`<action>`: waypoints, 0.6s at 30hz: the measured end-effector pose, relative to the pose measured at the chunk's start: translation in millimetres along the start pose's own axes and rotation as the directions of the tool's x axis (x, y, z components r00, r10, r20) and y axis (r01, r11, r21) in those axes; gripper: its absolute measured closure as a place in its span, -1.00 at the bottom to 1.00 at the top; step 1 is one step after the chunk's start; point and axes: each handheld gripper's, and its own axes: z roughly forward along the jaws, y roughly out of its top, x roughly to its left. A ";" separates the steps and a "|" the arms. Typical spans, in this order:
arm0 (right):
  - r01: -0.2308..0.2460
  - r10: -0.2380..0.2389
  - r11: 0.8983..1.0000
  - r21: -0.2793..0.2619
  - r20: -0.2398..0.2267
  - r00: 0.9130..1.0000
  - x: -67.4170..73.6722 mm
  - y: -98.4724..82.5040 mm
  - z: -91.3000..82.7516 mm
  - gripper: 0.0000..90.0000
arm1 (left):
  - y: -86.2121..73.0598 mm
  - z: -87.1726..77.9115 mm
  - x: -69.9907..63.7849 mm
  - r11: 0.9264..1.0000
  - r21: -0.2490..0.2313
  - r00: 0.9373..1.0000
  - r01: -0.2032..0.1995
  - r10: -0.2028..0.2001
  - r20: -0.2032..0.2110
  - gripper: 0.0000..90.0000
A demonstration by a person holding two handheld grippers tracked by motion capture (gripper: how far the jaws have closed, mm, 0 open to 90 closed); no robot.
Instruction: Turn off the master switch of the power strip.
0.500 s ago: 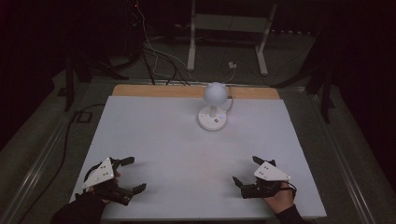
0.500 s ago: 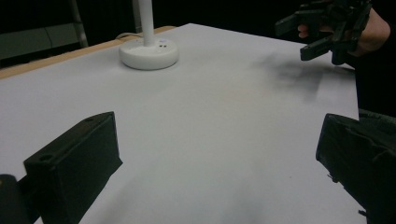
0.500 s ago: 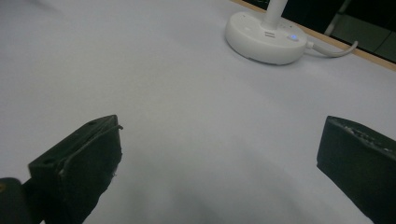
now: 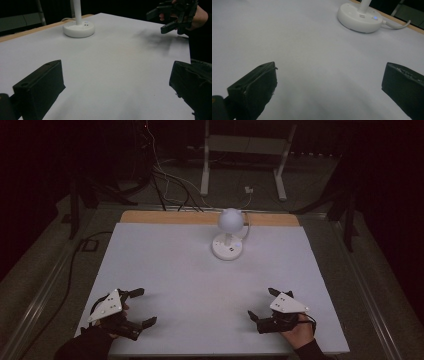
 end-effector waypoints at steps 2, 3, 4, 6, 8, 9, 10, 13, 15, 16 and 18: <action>-0.004 0.004 1.000 0.000 0.002 1.000 0.3 0.3 -0.2 -1.00 | -0.1 0.2 0.4 1.000 0.004 1.000 0.002 -0.002 0.001 -1.00; -0.009 0.009 1.000 0.001 0.003 1.000 0.6 0.6 -0.3 -1.00 | -0.3 0.5 0.5 1.000 0.005 1.000 0.002 -0.002 0.002 -1.00; -0.015 0.015 1.000 0.000 0.000 1.000 0.6 1.1 -0.4 -1.00 | -0.4 0.7 0.5 1.000 0.004 1.000 0.002 -0.002 0.004 -1.00; -0.018 0.018 1.000 0.003 0.000 1.000 0.8 2.0 -0.5 -1.00 | -0.3 0.9 0.2 1.000 0.007 1.000 0.000 0.000 0.005 -1.00; -0.027 0.027 1.000 0.005 -0.007 1.000 1.9 3.3 -0.4 -1.00 | -0.3 0.8 -0.1 1.000 0.005 1.000 -0.001 0.001 0.003 -1.00; -0.032 0.033 0.999 0.010 -0.014 0.999 3.8 4.6 0.1 -1.00 | -0.3 0.7 0.2 1.000 0.003 1.000 0.002 -0.002 0.002 -1.00; -0.040 0.040 0.999 0.016 -0.026 0.999 4.5 5.7 0.3 -1.00 | -0.3 0.7 0.2 1.000 0.003 1.000 0.002 -0.002 0.002 -1.00; -0.043 0.044 0.999 0.019 -0.041 0.998 6.3 9.3 0.8 -1.00 | -0.5 0.5 0.7 1.000 0.003 1.000 0.004 -0.004 0.000 -1.00; -0.048 0.049 0.999 0.020 -0.043 0.998 7.0 10.6 0.6 -1.00 | -0.5 0.5 0.7 1.000 0.003 1.000 0.004 -0.004 0.001 -1.00; -0.044 0.045 0.999 0.025 -0.045 0.998 7.9 13.7 0.1 -1.00 | -0.4 0.4 0.5 1.000 0.002 1.000 0.003 -0.003 0.000 -1.00; -0.042 0.043 0.999 0.023 -0.042 0.998 8.1 16.5 -0.8 -1.00 | -0.4 0.5 0.4 1.000 0.003 1.000 0.003 -0.003 0.000 -1.00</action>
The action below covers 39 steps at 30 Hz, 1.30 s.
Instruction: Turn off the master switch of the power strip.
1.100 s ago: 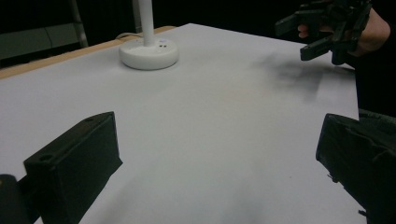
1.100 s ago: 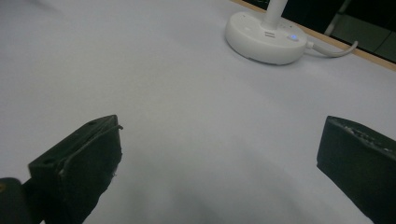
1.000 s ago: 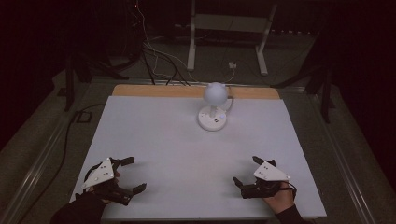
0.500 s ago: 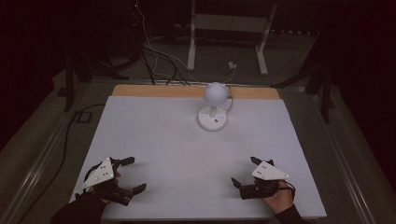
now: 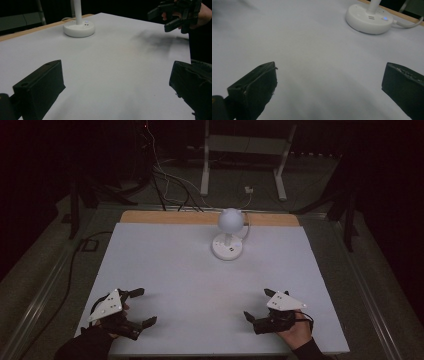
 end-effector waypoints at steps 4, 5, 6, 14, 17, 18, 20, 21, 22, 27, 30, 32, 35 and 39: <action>-0.008 0.008 1.000 -0.012 -0.003 1.000 -1.1 6.1 -2.7 -1.00 | -0.1 0.1 0.1 1.000 0.000 1.000 0.002 -0.002 0.000 -1.00; -0.010 0.010 1.000 -0.018 0.001 1.000 -1.7 9.8 -4.1 -1.00 | -0.2 0.1 0.2 1.000 -0.001 1.000 0.003 -0.003 0.000 -1.00; -0.009 0.009 1.000 -0.018 0.000 1.000 -1.8 11.4 -4.4 -1.00 | -0.2 0.1 0.2 1.000 -0.002 1.000 0.004 -0.004 0.001 -1.00; -0.005 0.005 1.000 -0.029 0.005 1.000 -5.4 25.1 -5.0 -0.98 | 0.0 -0.1 0.2 1.000 0.000 1.000 0.002 -0.002 0.001 -1.00; 0.000 0.001 0.999 -0.033 0.007 1.000 -7.5 29.4 -3.8 -0.98 | 0.1 -0.5 0.2 1.000 -0.003 1.000 0.004 -0.004 -0.001 -1.00; 0.001 -0.001 0.999 -0.036 0.011 1.000 -7.8 30.8 -3.4 -0.98 | 0.1 -0.5 0.2 1.000 -0.004 1.000 0.005 -0.005 -0.001 -1.00; 0.001 -0.001 0.999 -0.039 0.009 1.000 -8.5 32.4 -3.2 -0.98 | 0.2 -0.6 0.2 1.000 -0.005 1.000 0.005 -0.005 -0.001 -1.00; 0.006 -0.006 0.999 -0.038 0.014 1.000 -9.8 36.2 -2.4 -0.99 | 0.2 -0.6 0.2 1.000 -0.006 1.000 0.005 -0.005 -0.001 -1.00; 0.006 -0.006 0.999 -0.038 0.014 1.000 -9.8 36.2 -2.4 -0.99 | 0.2 -0.6 0.2 1.000 -0.005 1.000 0.005 -0.005 -0.001 -1.00; 0.005 -0.004 0.999 -0.043 0.019 1.000 -16.1 48.2 0.3 -1.00 | 0.3 -0.8 0.4 1.000 -0.008 1.000 0.005 -0.005 -0.001 -1.00; 0.011 -0.010 0.999 -0.046 0.026 1.000 -19.2 53.5 3.2 -1.00 | 0.2 -0.8 0.4 1.000 -0.008 1.000 0.006 -0.006 -0.001 -1.00; 0.016 -0.014 0.999 -0.049 0.030 0.999 -20.5 56.8 4.8 -1.00 | 0.3 -0.8 0.2 1.000 -0.007 1.000 0.005 -0.005 0.000 -1.00; 0.013 -0.012 0.998 -0.055 0.030 0.999 -23.0 61.4 7.1 -1.00 | 0.2 -0.9 0.3 1.000 -0.007 1.000 0.006 -0.006 0.000 -1.00; 0.011 -0.009 0.998 -0.060 0.034 0.999 -26.9 66.0 11.0 -1.00 | 0.3 -0.9 0.1 1.000 -0.008 1.000 0.005 -0.005 0.002 -1.00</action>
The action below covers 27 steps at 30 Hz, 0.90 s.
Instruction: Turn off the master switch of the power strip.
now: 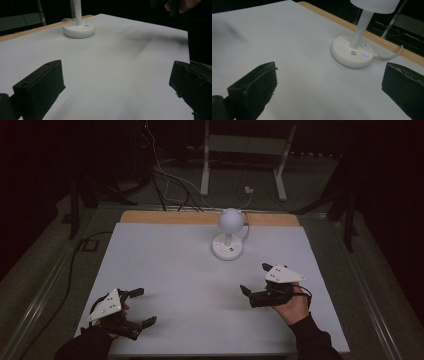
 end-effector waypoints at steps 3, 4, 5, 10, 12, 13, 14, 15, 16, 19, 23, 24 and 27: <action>-0.009 0.009 1.000 0.002 0.005 1.000 -2.6 2.3 4.0 -1.00 | 0.0 0.0 -0.1 1.000 0.001 1.000 -0.001 0.001 0.001 -1.00; -0.008 0.008 1.000 0.000 0.009 1.000 -3.7 3.0 5.3 -1.00 | 0.0 -0.1 -0.1 1.000 0.001 1.000 0.000 0.000 0.001 -1.00; -0.009 0.009 1.000 -0.001 0.010 1.000 -4.7 3.8 6.6 -1.00 | 0.0 -0.1 0.1 1.000 -0.001 1.000 0.001 -0.001 0.002 -1.00; -0.012 0.012 1.000 -0.007 0.023 1.000 -9.1 8.1 12.7 -1.00 | 0.0 -0.1 0.0 1.000 0.000 1.000 0.000 0.000 0.003 -1.00; -0.015 0.015 1.000 -0.009 0.028 1.000 -11.8 10.9 15.6 -1.00 | 0.1 -0.1 -0.1 1.000 0.002 1.000 0.000 0.000 0.003 -1.00; -0.016 0.016 1.000 -0.010 0.032 0.999 -12.8 12.2 16.9 -1.00 | 0.0 -0.2 -0.2 1.000 0.001 1.000 -0.001 0.001 0.004 -1.00; -0.018 0.018 1.000 -0.013 0.035 0.999 -13.7 13.3 18.0 -1.00 | 0.1 -0.2 -0.1 1.000 0.001 1.000 0.000 0.000 0.004 -1.00; -0.017 0.018 1.000 -0.015 0.040 0.999 -14.9 14.8 19.3 -1.00 | 0.1 -0.2 -0.1 1.000 0.001 1.000 0.000 0.000 0.004 -1.00; -0.022 0.023 1.000 -0.018 0.046 0.999 -16.1 16.4 20.5 -1.00 | 0.1 -0.2 -0.1 1.000 0.001 1.000 0.000 0.000 0.004 -1.00; -0.027 0.028 0.999 -0.025 0.056 0.998 -20.2 21.5 24.7 -1.00 | 0.1 -0.3 -0.1 1.000 0.001 1.000 -0.001 0.001 0.005 -1.00; -0.036 0.038 0.999 -0.031 0.065 0.997 -24.8 26.9 30.2 -1.00 | 0.1 -0.4 -0.2 1.000 0.000 1.000 -0.001 0.001 0.006 -1.00; -0.039 0.041 0.999 -0.030 0.066 0.997 -26.2 28.1 31.7 -1.00 | 0.1 -0.4 -0.1 1.000 0.000 1.000 -0.001 0.001 0.005 -1.00; -0.049 0.051 0.998 -0.032 0.074 0.996 -29.8 30.7 36.5 -1.00 | 0.2 -0.6 -0.2 1.000 0.000 1.000 -0.001 0.001 0.006 -1.00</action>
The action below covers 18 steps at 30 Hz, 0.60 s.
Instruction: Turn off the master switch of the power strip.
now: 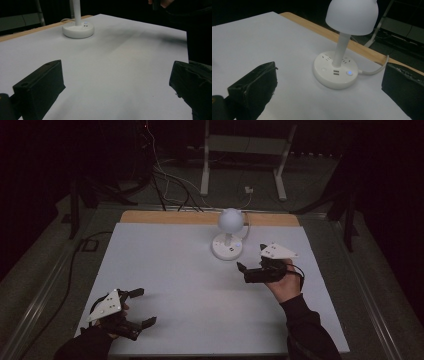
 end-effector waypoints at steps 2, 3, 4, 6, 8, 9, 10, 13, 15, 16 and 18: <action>-0.005 0.005 1.000 0.000 0.008 1.000 -2.0 1.1 3.6 -0.99 | 0.0 0.0 0.0 1.000 0.000 1.000 0.000 0.000 0.000 -1.00; -0.009 0.009 1.000 0.002 0.009 1.000 -2.9 1.5 5.5 -0.99 | 0.0 0.0 0.0 1.000 0.000 1.000 0.000 0.000 0.000 -1.00; -0.013 0.013 1.000 0.003 0.014 1.000 -3.7 1.9 7.4 -0.99 | 0.0 0.0 0.0 1.000 0.000 1.000 0.000 0.000 0.001 -1.00; -0.016 0.016 1.000 0.003 0.019 1.000 -5.8 2.6 11.4 -0.99 | 0.0 -0.1 -0.1 1.000 -0.002 1.000 0.001 -0.001 0.001 -1.00; -0.024 0.024 1.000 0.006 0.026 0.999 -7.4 3.3 15.0 -0.99 | 0.0 -0.1 -0.1 1.000 -0.001 1.000 0.001 -0.001 0.001 -1.00; -0.031 0.030 1.000 0.007 0.027 0.999 -8.9 3.6 18.0 -0.99 | 0.0 -0.1 0.0 1.000 0.000 1.000 0.001 -0.001 0.001 -1.00; -0.035 0.035 0.999 0.008 0.030 0.999 -10.2 3.9 20.4 -0.99 | 0.0 0.0 -0.1 1.000 -0.002 1.000 0.001 -0.001 0.002 -1.00; -0.045 0.045 0.999 0.009 0.036 0.998 -12.7 4.5 25.3 -0.98 | 0.1 -0.1 -0.2 1.000 -0.002 1.000 0.001 -0.001 0.002 -1.00; -0.071 0.071 0.997 0.003 0.047 0.996 -16.7 4.9 32.6 -0.98 | 0.0 0.0 -0.1 1.000 -0.002 1.000 0.001 -0.001 0.002 -1.00; -0.079 0.079 0.997 0.000 0.051 0.996 -17.4 4.7 34.5 -0.98 | 0.0 0.0 -0.1 1.000 -0.002 1.000 0.001 -0.001 0.002 -1.00; -0.090 0.090 0.996 -0.006 0.065 0.994 -19.0 3.7 40.2 -0.98 | 0.0 -0.1 -0.1 1.000 -0.002 1.000 0.001 -0.001 0.002 -1.00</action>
